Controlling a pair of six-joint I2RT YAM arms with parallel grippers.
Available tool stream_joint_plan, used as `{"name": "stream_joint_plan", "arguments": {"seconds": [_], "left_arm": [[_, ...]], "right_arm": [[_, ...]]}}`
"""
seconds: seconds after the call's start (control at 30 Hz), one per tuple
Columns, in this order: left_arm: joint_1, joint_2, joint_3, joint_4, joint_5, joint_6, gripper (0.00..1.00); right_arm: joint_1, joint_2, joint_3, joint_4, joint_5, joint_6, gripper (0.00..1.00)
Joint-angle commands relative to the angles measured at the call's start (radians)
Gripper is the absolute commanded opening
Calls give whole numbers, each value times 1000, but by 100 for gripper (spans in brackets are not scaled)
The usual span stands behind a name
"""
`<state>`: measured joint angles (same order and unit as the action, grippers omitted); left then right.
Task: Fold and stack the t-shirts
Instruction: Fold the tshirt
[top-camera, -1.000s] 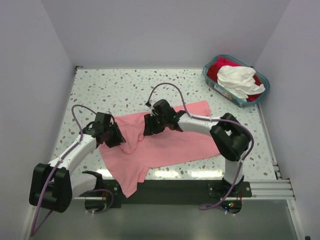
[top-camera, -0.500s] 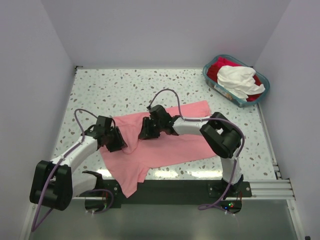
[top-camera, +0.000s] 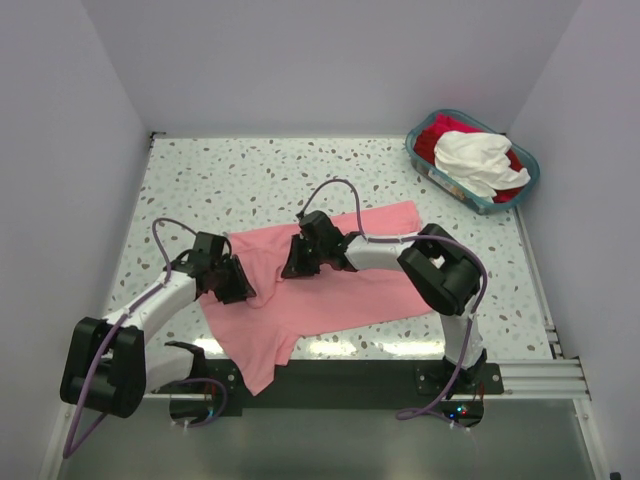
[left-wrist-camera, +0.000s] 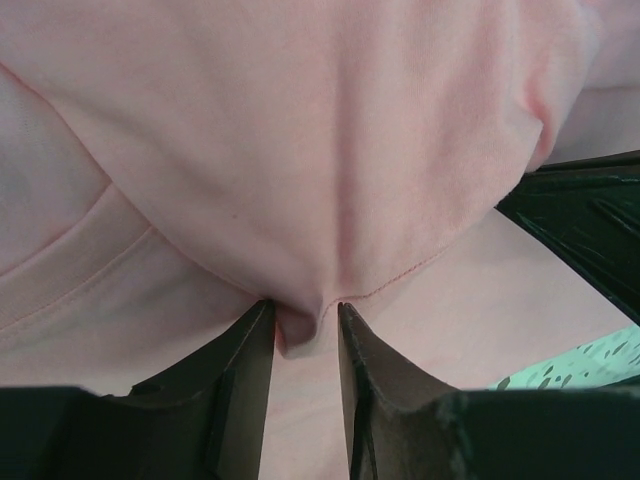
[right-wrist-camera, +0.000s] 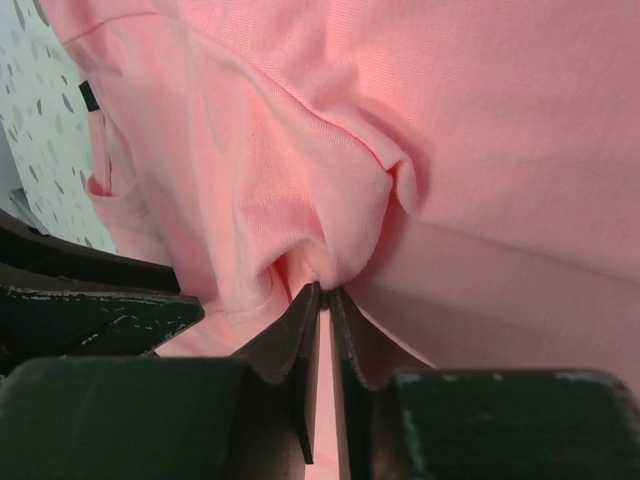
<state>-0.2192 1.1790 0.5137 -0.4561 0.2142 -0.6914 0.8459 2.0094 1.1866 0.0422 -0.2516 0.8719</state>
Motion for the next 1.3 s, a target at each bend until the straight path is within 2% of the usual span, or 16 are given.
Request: {"name": "stream_joint_plan", "arguments": {"seconds": [0.0,0.1,0.33,0.47,0.8,1.27], "left_arm": [[-8,2,-1,36,24,18,34],[-8,2,-1,36,25,18,27],[-8,1,8,17,13,30,14],[-8,-9,5,13,13,27,8],[-8,-35,6,-24,1,38,3],[-8,-59,34,-90,-18,50,0]], "right_arm": [[5,3,-1,25,34,-1,9],[5,2,1,16,34,-5,0],[4,-27,13,-39,55,-63,0],[4,-46,56,-169,54,-158,0],[-21,-38,179,-350,38,-382,0],[-41,32,349,-542,-24,-511,0]]}}
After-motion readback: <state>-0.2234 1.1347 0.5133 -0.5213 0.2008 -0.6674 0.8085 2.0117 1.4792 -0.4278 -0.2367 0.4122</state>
